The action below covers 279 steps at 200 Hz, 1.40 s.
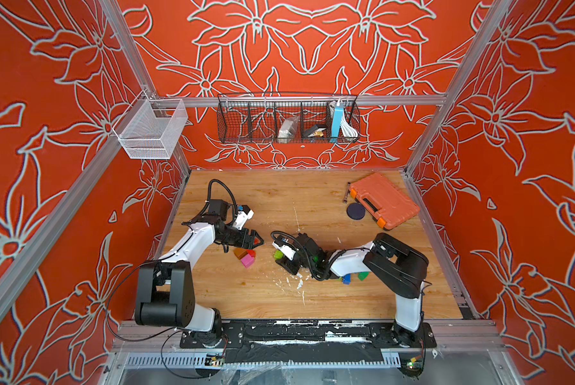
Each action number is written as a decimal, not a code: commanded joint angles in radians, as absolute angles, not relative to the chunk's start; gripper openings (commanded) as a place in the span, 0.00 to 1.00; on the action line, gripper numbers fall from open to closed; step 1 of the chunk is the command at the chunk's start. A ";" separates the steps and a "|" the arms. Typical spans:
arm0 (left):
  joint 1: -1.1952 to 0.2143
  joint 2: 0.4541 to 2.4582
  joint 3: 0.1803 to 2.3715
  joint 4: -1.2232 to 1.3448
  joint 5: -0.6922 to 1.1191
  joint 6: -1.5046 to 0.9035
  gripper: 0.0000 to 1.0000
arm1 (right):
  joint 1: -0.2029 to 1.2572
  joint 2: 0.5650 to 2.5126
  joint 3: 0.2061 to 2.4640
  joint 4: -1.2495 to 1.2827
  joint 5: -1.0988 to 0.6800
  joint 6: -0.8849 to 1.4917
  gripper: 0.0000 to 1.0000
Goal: Assemble the letter h with lego
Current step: Place the lego brick at the center of the board, then pick up the lego brick from the center of the board.
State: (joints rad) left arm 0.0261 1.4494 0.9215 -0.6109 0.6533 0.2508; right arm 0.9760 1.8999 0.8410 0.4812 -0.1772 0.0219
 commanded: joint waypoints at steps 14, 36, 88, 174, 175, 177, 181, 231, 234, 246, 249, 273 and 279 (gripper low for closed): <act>0.022 1.443 0.919 -0.589 0.631 0.288 0.86 | 0.973 1.741 0.821 0.243 -0.141 0.022 0.63; 0.019 1.442 0.939 -0.614 0.631 0.310 0.86 | 0.971 1.617 0.870 -0.036 -0.110 0.053 0.66; -0.041 1.424 0.950 -0.649 0.664 0.344 0.86 | 0.897 1.482 0.941 -0.573 0.016 0.297 0.71; -0.084 1.441 0.945 -0.660 0.742 0.297 0.87 | 0.895 1.581 0.964 -0.588 -0.025 0.405 0.67; -0.084 1.441 0.947 -0.662 0.744 0.298 0.87 | 0.894 1.582 0.964 -0.586 -0.027 0.406 0.67; -0.084 1.441 0.948 -0.665 0.746 0.296 0.87 | 0.894 1.585 0.965 -0.583 -0.030 0.408 0.67; -0.084 1.442 0.949 -0.670 0.751 0.295 0.87 | 0.896 1.590 0.964 -0.575 -0.039 0.412 0.66; -0.085 1.463 0.964 -0.680 0.773 0.279 0.87 | 0.904 1.669 0.977 -0.512 -0.065 0.415 0.50; -0.086 1.462 0.965 -0.682 0.776 0.279 0.86 | 0.904 1.673 0.980 -0.513 -0.063 0.411 0.49; -0.086 1.464 0.963 -0.677 0.782 0.278 0.86 | 0.906 1.685 0.994 -0.525 -0.052 0.395 0.44; -0.086 1.464 0.962 -0.675 0.782 0.277 0.86 | 0.905 1.686 0.995 -0.528 -0.048 0.392 0.43; -0.086 1.477 0.981 -0.698 0.798 0.267 0.86 | 0.909 1.646 0.982 -0.499 -0.046 0.371 0.35; -0.087 1.480 0.987 -0.708 0.811 0.265 0.87 | 0.911 1.625 0.973 -0.472 -0.059 0.359 0.34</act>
State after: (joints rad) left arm -0.0807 1.4597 0.9543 -0.6605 0.7597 0.2703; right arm 0.9028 1.6711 0.9703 -0.5217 -0.0528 0.3767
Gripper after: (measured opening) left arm 0.866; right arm 0.357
